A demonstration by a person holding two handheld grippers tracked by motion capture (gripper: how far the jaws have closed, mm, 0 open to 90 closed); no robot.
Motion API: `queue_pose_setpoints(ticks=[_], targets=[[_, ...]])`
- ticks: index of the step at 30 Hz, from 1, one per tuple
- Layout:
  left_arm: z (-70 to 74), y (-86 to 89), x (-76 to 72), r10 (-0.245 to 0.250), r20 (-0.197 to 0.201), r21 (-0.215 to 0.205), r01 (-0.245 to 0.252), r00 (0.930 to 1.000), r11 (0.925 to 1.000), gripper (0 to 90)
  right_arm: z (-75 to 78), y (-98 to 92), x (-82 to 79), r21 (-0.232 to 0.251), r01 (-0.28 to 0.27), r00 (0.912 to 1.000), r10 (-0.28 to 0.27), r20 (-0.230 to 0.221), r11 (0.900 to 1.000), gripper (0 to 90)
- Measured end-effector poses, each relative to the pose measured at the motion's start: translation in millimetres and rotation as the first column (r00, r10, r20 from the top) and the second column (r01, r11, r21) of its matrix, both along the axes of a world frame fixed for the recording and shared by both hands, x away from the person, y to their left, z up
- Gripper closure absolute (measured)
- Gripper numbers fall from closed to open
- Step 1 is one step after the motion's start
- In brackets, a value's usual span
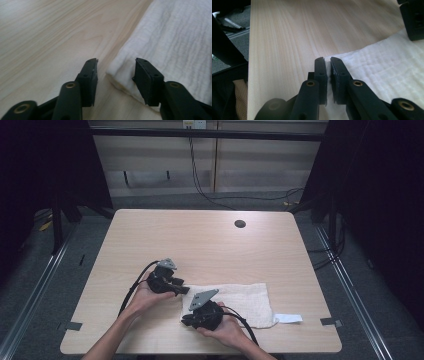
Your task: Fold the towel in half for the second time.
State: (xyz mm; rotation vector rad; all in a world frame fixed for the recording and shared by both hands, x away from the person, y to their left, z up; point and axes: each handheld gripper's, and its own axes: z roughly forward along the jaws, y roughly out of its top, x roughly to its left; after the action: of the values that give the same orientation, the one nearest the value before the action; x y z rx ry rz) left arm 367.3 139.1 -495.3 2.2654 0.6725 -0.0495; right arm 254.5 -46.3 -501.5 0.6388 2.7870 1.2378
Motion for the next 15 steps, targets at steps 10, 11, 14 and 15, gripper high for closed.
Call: queue_pose_setpoints(ticks=[10, 11, 14, 15], targets=[[-1.9, -9.1, -9.3, -0.071, 0.021, 0.022, 0.07, 0.9973, 0.9973, 79.5, 1.1, 1.0, -0.5, -0.006, 0.013, 0.9998, -0.013, -0.014, 1.0, 83.8], [-1.8, -10.2, -9.7, -0.08, 0.013, 0.02, 0.08, 0.9967, 0.9966, 81.8, 1.3, 1.2, -1.2, -0.011, 0.017, 0.9998, -0.017, -0.01, 1.0, 83.8], [-2.5, -10.4, -9.5, -0.081, 0.005, 0.007, 0.081, 0.9967, 0.9967, 84.0, 1.3, 1.9, -1.8, -0.008, 0.013, 0.9999, -0.013, -0.011, 1.0, 84.0], [-2.1, -9.2, -9.7, -0.074, 0.0, 0.009, 0.074, 0.9973, 0.9972, 84.2, 1.3, 2.0, -2.0, -0.007, 0.013, 0.9998, -0.013, -0.013, 1.0, 84.0]])
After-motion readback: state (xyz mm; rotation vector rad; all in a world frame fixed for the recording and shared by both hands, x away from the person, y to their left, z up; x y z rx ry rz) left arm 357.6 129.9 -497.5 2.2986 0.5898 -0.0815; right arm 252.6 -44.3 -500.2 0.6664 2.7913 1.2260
